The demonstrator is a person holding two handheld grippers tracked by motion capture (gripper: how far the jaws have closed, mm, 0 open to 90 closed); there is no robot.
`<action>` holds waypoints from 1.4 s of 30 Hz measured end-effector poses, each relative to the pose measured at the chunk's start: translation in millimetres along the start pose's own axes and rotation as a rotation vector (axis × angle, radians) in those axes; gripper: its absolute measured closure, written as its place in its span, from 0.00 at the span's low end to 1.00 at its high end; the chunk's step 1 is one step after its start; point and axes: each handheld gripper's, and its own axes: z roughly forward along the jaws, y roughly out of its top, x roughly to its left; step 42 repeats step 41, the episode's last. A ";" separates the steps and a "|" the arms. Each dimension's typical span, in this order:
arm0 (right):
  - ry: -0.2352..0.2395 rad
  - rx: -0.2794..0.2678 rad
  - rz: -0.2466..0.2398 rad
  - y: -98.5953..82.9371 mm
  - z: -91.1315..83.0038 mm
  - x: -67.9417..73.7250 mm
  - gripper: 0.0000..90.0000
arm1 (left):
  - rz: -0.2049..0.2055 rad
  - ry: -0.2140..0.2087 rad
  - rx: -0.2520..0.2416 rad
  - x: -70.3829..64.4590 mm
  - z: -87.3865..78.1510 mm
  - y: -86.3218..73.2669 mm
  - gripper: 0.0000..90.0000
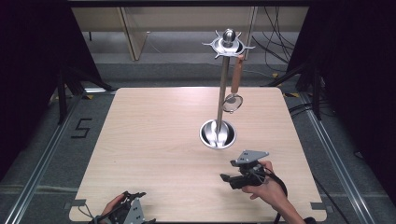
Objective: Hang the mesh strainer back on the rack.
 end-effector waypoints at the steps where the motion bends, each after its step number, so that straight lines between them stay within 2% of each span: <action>1: 0.000 0.000 0.000 0.0 0.0 0.0 0.37 | 0.001 0.000 0.000 0.1 0.0 0.1 0.18; 4: 0.007 -0.002 -0.009 -4.0 1.1 2.0 0.37 | -0.001 0.000 0.001 0.1 -0.1 0.0 0.18; 17: 0.038 0.006 0.007 -19.5 -6.2 9.5 0.36 | -0.002 0.003 0.001 0.5 -0.3 -0.2 0.18; 21: 0.028 -0.003 0.003 -23.2 -8.5 10.4 0.36 | -0.001 0.002 0.002 0.4 0.1 -0.2 0.18; 27: 0.021 0.002 0.016 -25.8 -11.7 11.7 0.36 | -0.001 0.003 0.002 0.6 -0.2 -0.2 0.18; 28: 0.028 0.010 0.037 -26.1 -12.0 13.7 0.36 | 0.000 0.003 0.002 0.8 -0.2 -0.1 0.18; 29: 0.031 0.007 0.003 -25.8 -11.2 11.3 0.36 | 0.000 0.003 0.003 0.7 -0.3 -0.2 0.18; 31: 0.034 0.004 -0.010 -26.0 -10.0 10.6 0.36 | -0.001 0.002 0.002 0.7 0.0 -0.3 0.18; 32: 0.011 0.000 -0.004 -26.4 -10.7 11.9 0.36 | 0.004 -0.002 0.016 1.4 -0.5 -0.1 0.18; 34: 0.013 0.007 -0.007 -26.2 -10.6 12.4 0.36 | 0.007 -0.002 0.023 2.0 -0.9 0.0 0.18; 35: 0.010 0.011 -0.002 -26.1 -11.0 12.9 0.36 | 0.004 0.008 0.006 1.6 0.1 -0.7 0.18; 38: 0.009 0.003 -0.012 -26.2 -10.9 12.1 0.36 | 0.003 0.006 0.005 1.4 0.0 -0.6 0.18; 42: 0.010 0.006 -0.010 -26.6 -11.0 11.5 0.36 | 0.008 -0.002 0.022 2.3 -0.1 0.4 0.18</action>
